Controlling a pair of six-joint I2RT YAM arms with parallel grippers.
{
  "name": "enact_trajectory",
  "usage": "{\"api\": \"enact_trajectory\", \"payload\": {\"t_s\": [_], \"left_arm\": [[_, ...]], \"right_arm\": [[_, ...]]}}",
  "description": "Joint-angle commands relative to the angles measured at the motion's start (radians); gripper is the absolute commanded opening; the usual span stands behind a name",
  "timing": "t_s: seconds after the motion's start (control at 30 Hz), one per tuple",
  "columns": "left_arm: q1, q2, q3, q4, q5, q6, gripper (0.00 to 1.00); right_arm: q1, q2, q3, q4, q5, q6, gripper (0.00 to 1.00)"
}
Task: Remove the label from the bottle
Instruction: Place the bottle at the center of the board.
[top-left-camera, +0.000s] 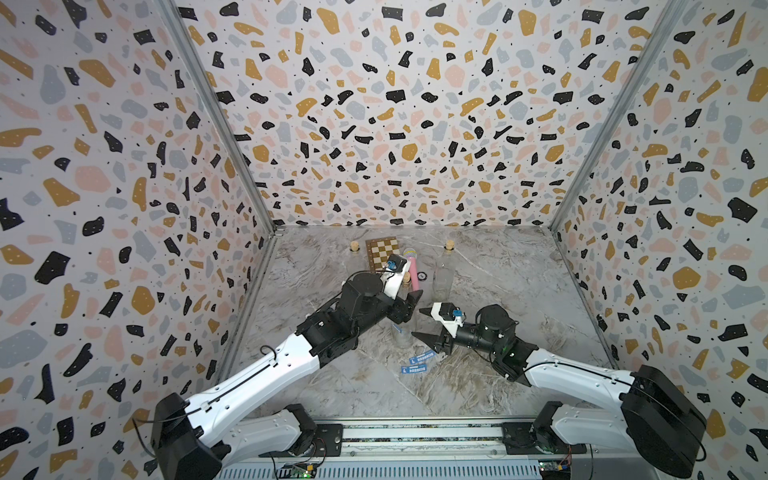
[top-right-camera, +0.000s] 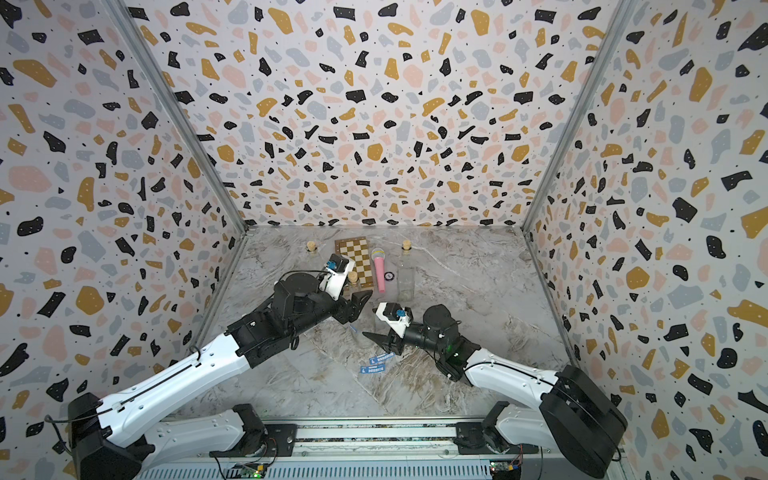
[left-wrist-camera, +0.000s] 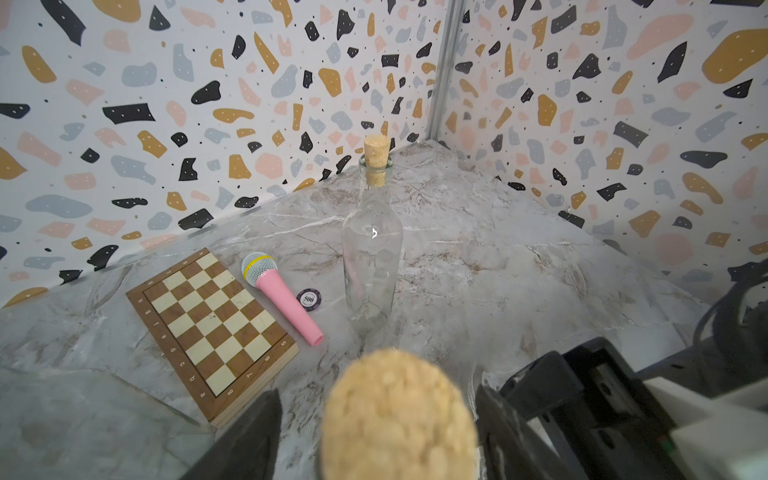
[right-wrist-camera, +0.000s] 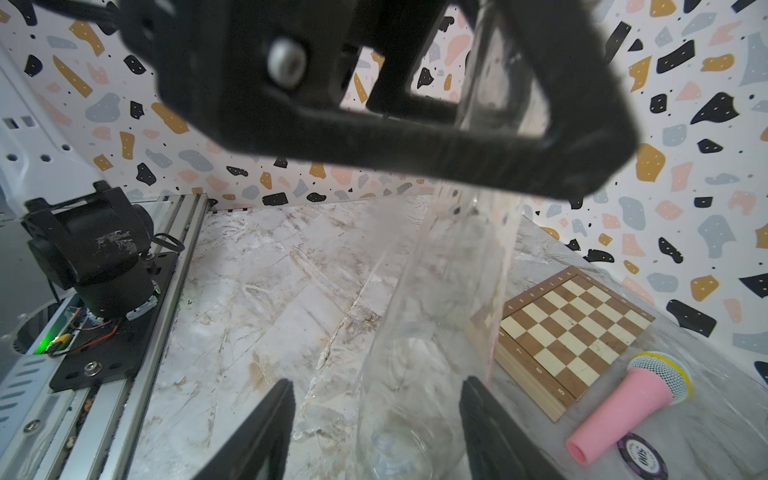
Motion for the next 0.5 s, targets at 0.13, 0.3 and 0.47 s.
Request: {"api": "enact_trajectory", "payload": {"t_s": [0.13,0.3,0.47], "left_arm": [[0.003,-0.043,-0.082,0.12,0.097,0.055,0.74],[0.011,-0.057,-0.138,0.181,0.099,0.092,0.67],[0.023,-0.06,-0.187,0.287,0.043,0.095,0.6]], "right_arm": [[0.0,-0.025,-0.016,-0.018,0.0,0.019,0.65],[0.006,-0.019,-0.016,-0.014,-0.002,0.023,0.65],[0.013,-0.014,-0.017,-0.013,-0.005,0.023,0.65]]}}
